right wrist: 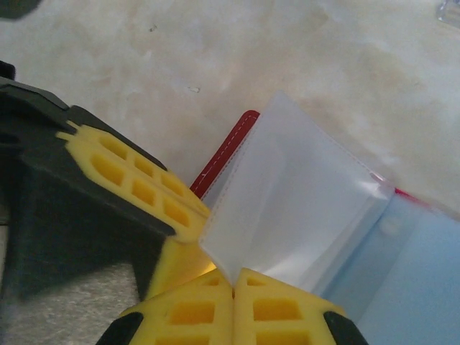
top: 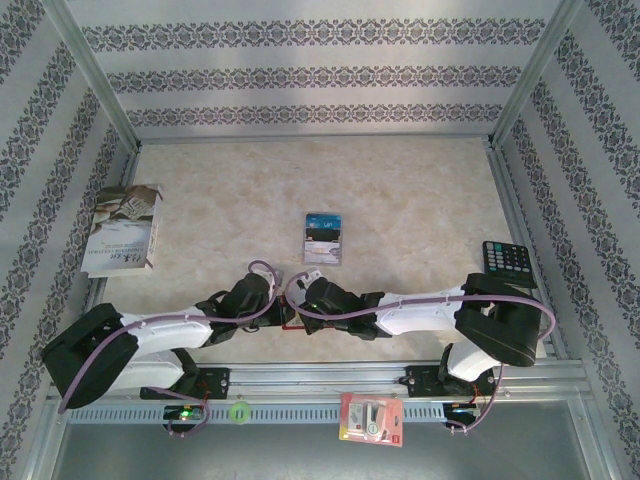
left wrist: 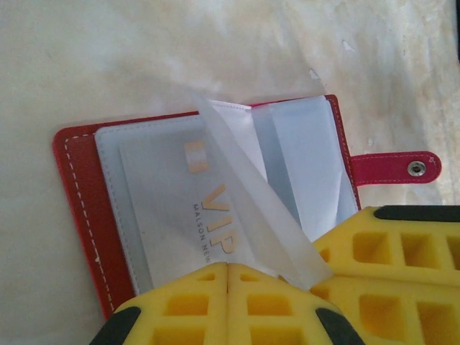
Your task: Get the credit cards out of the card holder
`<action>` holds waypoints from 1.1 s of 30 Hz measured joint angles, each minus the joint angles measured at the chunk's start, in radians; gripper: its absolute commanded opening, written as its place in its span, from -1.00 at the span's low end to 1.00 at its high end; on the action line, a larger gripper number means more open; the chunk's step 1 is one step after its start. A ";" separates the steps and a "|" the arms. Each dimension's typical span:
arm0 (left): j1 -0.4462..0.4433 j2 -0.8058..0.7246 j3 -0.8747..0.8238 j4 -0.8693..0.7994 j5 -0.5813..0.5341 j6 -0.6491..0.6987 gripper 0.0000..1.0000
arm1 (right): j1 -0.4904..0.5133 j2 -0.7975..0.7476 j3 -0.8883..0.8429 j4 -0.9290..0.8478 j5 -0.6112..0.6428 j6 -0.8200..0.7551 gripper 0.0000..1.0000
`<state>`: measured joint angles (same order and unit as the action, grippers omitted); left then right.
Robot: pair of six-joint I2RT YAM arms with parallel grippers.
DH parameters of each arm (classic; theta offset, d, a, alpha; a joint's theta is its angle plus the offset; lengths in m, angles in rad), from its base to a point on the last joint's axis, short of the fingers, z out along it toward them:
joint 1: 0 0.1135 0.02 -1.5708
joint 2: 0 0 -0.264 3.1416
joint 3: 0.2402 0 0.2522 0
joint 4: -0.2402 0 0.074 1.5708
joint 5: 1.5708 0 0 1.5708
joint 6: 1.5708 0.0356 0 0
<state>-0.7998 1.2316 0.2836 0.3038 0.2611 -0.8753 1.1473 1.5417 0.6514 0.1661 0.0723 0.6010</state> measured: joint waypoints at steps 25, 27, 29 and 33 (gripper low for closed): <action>-0.020 0.055 0.076 -0.031 0.005 -0.019 -0.81 | 0.006 -0.295 -0.120 -0.084 0.150 0.146 -0.05; -0.038 0.067 0.105 -0.035 0.015 -0.017 -0.78 | 0.008 -0.334 -0.128 -0.087 0.166 0.154 -0.05; -0.061 0.088 0.140 -0.035 0.025 -0.015 -0.77 | 0.007 -0.367 -0.138 -0.090 0.184 0.160 -0.06; -0.106 0.143 0.198 -0.034 0.049 -0.014 -0.71 | 0.007 -0.410 -0.164 -0.111 0.216 0.171 -0.07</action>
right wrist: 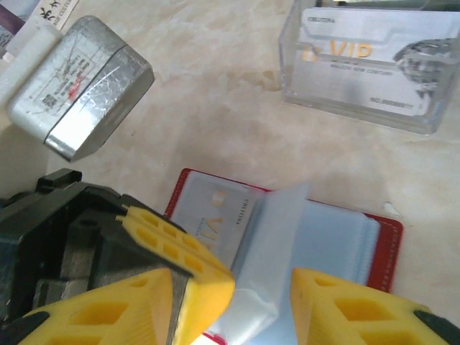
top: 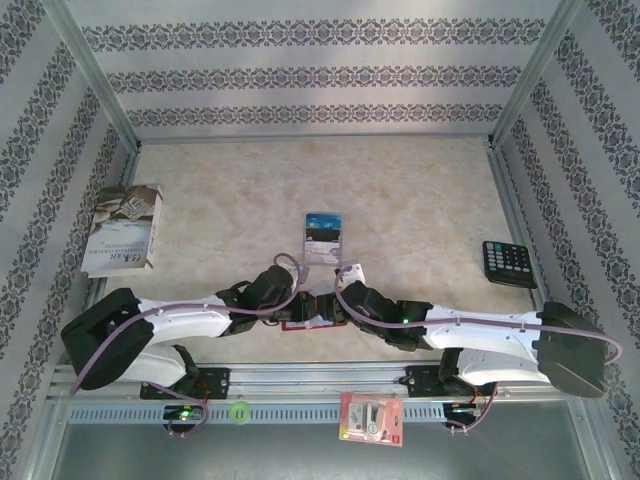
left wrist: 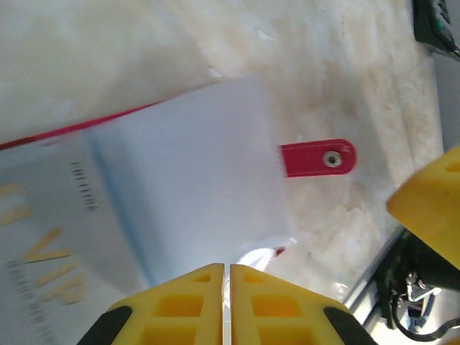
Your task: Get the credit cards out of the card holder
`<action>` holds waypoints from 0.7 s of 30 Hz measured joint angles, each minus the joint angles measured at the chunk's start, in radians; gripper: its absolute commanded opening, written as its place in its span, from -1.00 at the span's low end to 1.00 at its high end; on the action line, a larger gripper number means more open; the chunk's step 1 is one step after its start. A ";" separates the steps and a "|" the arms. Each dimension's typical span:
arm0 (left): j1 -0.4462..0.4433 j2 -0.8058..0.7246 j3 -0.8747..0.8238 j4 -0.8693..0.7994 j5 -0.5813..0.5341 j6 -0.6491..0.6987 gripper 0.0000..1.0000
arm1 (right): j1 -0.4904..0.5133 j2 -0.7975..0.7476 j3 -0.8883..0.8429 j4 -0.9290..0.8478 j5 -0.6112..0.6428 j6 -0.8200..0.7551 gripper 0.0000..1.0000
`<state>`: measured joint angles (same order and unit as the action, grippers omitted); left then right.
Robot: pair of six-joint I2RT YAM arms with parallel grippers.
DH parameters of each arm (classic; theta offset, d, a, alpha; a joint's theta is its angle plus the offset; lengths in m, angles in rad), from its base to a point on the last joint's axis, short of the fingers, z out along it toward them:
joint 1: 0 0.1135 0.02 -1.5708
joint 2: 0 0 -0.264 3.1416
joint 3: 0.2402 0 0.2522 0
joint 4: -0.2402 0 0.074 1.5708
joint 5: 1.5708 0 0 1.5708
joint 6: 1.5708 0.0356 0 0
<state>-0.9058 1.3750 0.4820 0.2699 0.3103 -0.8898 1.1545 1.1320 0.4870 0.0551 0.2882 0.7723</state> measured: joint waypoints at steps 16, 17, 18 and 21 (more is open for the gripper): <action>-0.042 0.016 0.013 0.045 0.082 -0.020 -0.33 | -0.004 -0.102 -0.064 -0.029 0.061 0.058 -0.60; -0.042 -0.035 0.000 0.023 0.057 -0.019 -0.38 | -0.011 -0.095 -0.063 -0.019 0.053 0.056 -0.69; -0.042 -0.087 -0.008 0.011 0.033 -0.016 -0.44 | -0.019 -0.080 -0.060 -0.017 0.039 0.050 -0.75; -0.023 -0.250 -0.018 -0.048 -0.044 -0.001 -0.49 | -0.034 -0.007 -0.044 -0.022 -0.016 0.025 -0.82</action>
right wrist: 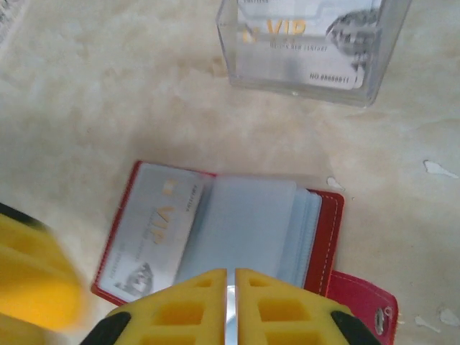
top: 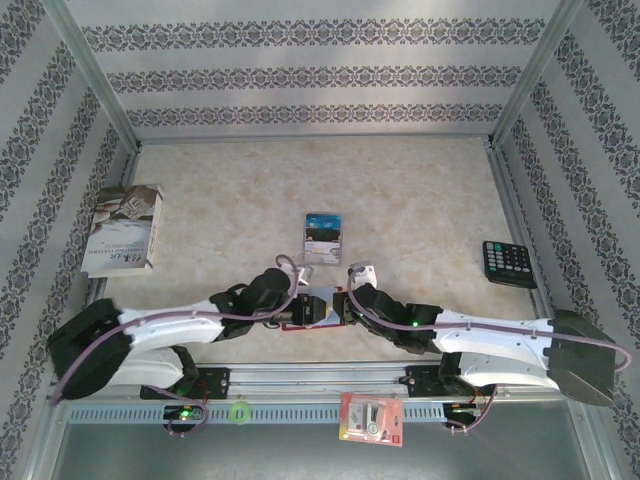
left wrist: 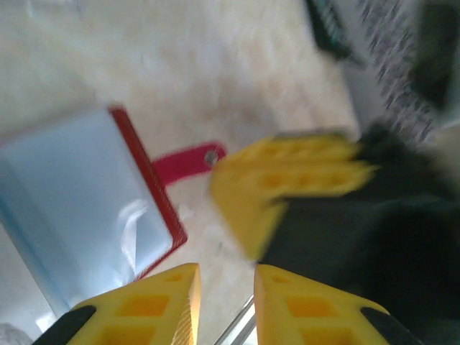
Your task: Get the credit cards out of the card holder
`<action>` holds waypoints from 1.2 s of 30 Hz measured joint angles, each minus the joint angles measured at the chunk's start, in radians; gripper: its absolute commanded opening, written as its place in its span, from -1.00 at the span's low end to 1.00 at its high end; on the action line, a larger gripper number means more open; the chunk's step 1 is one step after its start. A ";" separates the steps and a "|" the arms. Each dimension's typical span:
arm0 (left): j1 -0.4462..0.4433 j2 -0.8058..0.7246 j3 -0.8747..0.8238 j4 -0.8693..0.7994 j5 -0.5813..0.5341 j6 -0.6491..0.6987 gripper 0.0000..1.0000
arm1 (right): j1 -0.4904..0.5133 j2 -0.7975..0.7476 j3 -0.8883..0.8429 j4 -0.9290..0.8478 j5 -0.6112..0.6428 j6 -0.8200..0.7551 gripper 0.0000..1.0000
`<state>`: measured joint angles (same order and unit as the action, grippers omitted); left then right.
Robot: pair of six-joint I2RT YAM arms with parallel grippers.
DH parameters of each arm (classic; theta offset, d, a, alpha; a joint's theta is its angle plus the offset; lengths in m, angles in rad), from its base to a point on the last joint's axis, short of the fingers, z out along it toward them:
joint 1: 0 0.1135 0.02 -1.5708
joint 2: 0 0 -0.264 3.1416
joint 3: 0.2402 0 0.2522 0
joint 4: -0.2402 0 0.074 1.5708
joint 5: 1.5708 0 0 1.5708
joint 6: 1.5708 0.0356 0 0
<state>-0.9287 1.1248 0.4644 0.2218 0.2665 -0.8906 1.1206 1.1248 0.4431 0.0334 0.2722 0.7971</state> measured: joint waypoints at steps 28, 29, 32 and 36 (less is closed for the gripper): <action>0.119 0.124 -0.071 -0.169 -0.102 0.108 -0.78 | -0.006 0.299 0.195 -0.241 -0.101 0.002 -0.91; 0.119 0.125 -0.071 -0.169 -0.102 0.109 -0.78 | -0.006 0.292 0.187 -0.247 -0.095 0.009 -0.91; 0.124 0.126 -0.071 -0.169 -0.098 0.113 -0.78 | -0.006 0.290 0.171 -0.259 -0.081 0.025 -0.91; 0.133 0.126 -0.071 -0.166 -0.090 0.117 -0.78 | -0.006 0.291 0.163 -0.271 -0.069 0.047 -0.92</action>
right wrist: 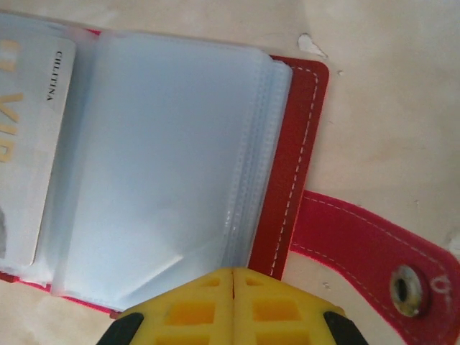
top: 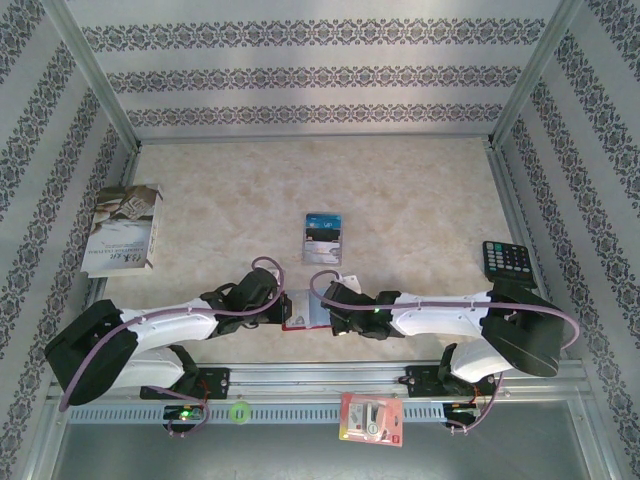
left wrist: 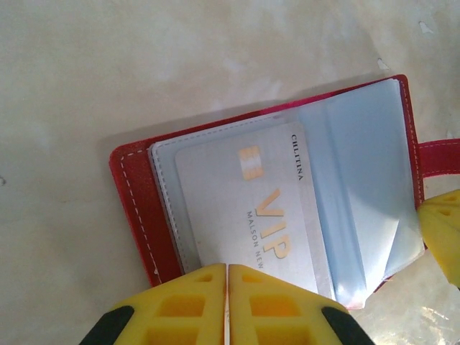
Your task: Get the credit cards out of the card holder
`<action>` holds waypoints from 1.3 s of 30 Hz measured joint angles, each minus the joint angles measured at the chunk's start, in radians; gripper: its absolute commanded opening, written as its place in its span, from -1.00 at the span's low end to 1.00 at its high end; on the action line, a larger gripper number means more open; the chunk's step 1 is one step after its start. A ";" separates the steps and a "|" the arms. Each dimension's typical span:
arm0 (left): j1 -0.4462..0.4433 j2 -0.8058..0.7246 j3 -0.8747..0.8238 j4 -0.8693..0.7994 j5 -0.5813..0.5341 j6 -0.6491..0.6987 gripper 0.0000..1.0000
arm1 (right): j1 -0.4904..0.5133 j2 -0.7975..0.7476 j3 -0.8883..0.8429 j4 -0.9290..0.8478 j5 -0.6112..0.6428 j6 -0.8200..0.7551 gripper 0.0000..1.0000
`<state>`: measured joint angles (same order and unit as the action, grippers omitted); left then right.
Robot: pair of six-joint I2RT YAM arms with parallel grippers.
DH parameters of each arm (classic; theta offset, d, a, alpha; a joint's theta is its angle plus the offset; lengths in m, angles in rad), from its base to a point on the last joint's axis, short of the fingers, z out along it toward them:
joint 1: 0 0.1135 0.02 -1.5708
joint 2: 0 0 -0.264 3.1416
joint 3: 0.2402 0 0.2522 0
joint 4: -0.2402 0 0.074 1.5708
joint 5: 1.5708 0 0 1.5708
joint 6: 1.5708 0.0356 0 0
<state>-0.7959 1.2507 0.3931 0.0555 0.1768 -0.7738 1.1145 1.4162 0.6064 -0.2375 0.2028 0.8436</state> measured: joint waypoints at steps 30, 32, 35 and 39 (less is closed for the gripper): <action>0.020 -0.020 0.023 -0.006 0.017 0.038 -0.73 | -0.127 0.139 0.097 0.257 -0.370 -0.021 -0.68; 0.020 -0.013 0.023 -0.007 0.015 0.041 -0.73 | -0.134 0.146 0.097 0.268 -0.373 -0.006 -0.64; 0.020 0.000 0.023 -0.008 0.011 0.045 -0.75 | -0.143 0.156 0.097 0.285 -0.377 0.012 -0.61; 0.021 0.019 0.023 -0.012 0.003 0.050 -0.79 | -0.144 0.172 0.092 0.293 -0.376 0.028 -0.60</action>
<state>-0.7753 1.2694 0.4164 0.0437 0.1799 -0.7238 0.9703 1.5879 0.6987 0.0551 -0.1734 0.8715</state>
